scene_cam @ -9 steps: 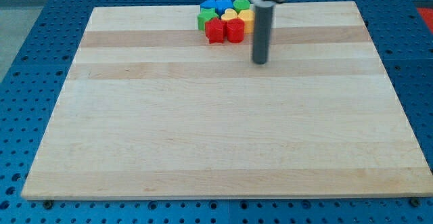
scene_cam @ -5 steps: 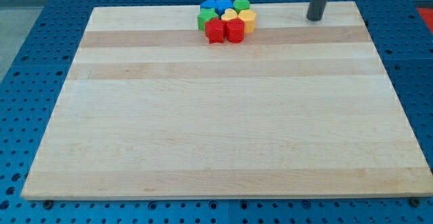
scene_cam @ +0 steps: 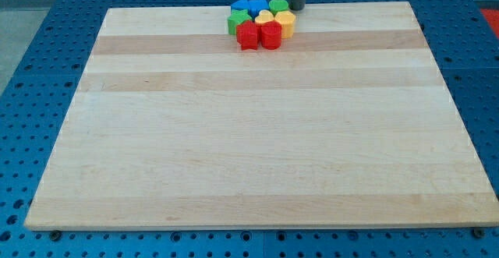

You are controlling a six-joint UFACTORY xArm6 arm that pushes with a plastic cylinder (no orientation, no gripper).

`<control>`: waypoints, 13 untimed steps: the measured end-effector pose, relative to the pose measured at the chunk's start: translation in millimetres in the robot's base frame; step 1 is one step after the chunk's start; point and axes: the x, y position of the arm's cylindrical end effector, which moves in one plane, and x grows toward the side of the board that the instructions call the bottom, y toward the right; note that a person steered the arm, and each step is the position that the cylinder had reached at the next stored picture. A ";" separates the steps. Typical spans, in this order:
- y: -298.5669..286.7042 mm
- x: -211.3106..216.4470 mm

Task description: Push the green star to the top left corner of the board

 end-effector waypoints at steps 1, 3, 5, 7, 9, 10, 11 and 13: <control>-22.7 0.3; -55.5 16.4; -42.9 42.9; -80.2 83.2; -171.1 90.9; -190.7 90.9; -195.1 90.9; -154.4 88.0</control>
